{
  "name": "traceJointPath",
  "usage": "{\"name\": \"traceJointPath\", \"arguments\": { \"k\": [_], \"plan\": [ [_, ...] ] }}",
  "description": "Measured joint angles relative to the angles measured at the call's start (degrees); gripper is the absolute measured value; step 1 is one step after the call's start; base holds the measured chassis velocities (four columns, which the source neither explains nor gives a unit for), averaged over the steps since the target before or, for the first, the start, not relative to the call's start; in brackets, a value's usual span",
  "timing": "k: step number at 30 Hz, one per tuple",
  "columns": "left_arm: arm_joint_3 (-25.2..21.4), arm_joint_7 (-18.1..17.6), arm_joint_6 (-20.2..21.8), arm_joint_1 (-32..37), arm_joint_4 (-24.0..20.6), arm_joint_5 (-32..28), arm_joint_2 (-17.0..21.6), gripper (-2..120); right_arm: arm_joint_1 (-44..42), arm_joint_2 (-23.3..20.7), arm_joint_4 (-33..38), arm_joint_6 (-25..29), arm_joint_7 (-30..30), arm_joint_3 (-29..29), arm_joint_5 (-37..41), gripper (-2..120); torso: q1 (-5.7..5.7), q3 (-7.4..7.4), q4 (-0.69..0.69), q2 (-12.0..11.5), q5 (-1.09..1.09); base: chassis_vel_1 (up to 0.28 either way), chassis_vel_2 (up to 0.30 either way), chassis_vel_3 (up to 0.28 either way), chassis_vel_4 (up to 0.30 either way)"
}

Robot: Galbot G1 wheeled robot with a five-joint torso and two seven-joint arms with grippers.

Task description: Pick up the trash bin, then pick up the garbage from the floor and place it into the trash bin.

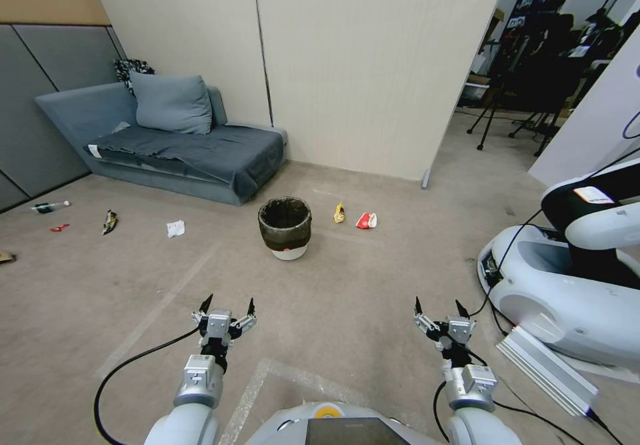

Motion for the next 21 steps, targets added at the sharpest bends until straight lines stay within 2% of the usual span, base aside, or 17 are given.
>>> {"name": "traceJointPath", "arguments": {
  "k": [21],
  "plan": [
    [-0.16,0.05,-0.26,0.51,-0.03,-0.12,-0.45,100,-0.41,0.00,-0.01,0.72,0.11,-0.10,-0.30,100,0.00,0.00,0.00,0.00,0.00,-0.064,0.065,0.062,-0.065]
  ]
}}
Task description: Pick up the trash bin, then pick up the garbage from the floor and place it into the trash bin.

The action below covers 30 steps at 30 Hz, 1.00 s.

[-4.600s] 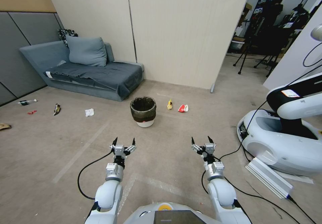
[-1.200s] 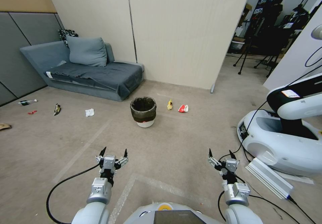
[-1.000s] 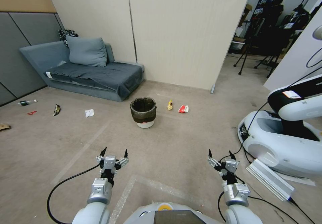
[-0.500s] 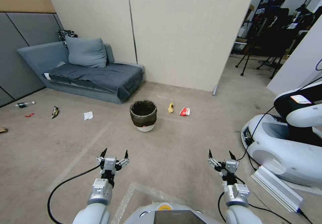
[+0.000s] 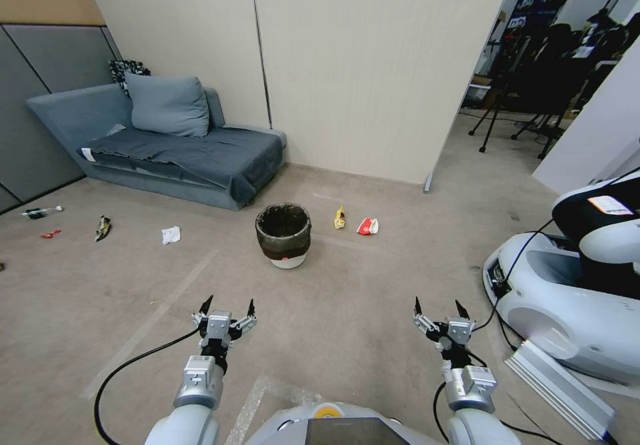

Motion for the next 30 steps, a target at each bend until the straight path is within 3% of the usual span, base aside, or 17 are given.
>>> {"name": "traceJointPath", "arguments": {
  "k": [30],
  "plan": [
    [0.02,-0.15,-0.20,0.05,0.26,-0.64,0.15,100,-0.15,0.00,-0.42,0.52,0.03,-0.22,-0.20,100,0.00,0.00,0.00,0.00,0.00,-0.088,0.089,0.084,-0.091]
  ]
}}
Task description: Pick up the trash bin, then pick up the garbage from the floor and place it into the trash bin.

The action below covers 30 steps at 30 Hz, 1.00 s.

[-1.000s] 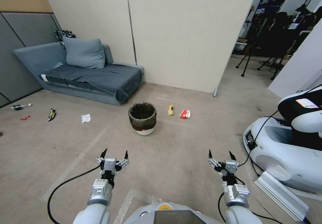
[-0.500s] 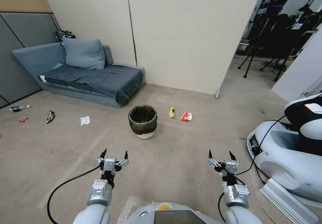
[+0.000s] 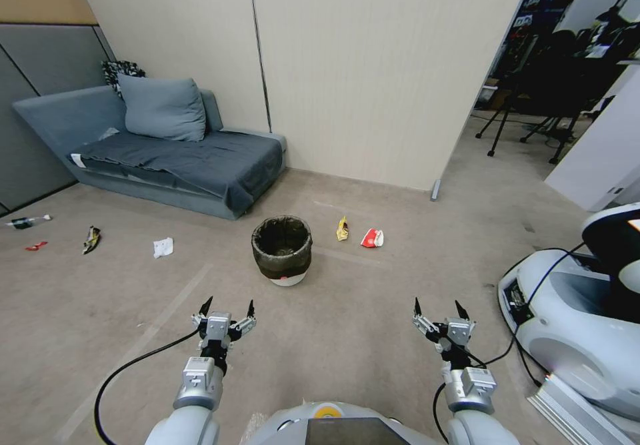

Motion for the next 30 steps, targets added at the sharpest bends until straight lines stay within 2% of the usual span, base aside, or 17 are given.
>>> {"name": "traceJointPath", "arguments": {
  "k": [30],
  "plan": [
    [-0.26,-0.01,0.15,-0.24,0.10,-0.21,-0.12,100,0.16,0.00,-0.19,0.06,0.02,0.16,0.06,100,0.00,0.00,0.00,0.00,0.01,-0.122,0.119,0.119,-0.120]
  ]
}}
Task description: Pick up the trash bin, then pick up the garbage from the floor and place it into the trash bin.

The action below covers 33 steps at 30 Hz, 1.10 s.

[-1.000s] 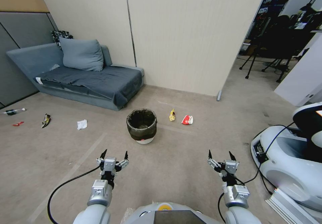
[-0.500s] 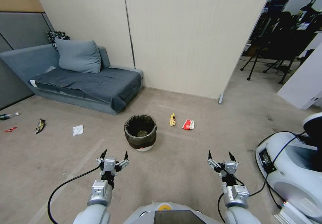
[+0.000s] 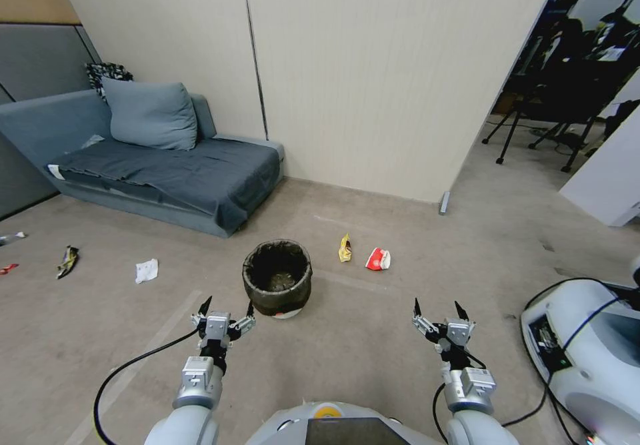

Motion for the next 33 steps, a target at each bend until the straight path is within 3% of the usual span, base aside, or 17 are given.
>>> {"name": "traceJointPath", "arguments": {
  "k": [26,33],
  "plan": [
    [-0.01,-0.02,0.35,-0.33,0.24,-1.09,-0.06,100,0.15,0.00,-0.13,0.32,-0.16,0.08,0.55,100,0.01,0.01,0.00,0.00,0.00,-0.113,0.110,0.116,-0.118],
    [-0.70,-0.03,2.81,-2.53,0.75,-2.51,0.35,100,0.45,0.00,-0.57,0.40,-0.15,1.04,2.87,100,0.00,0.00,0.00,0.00,-0.01,0.000,0.000,0.000,0.000]
  ]
}}
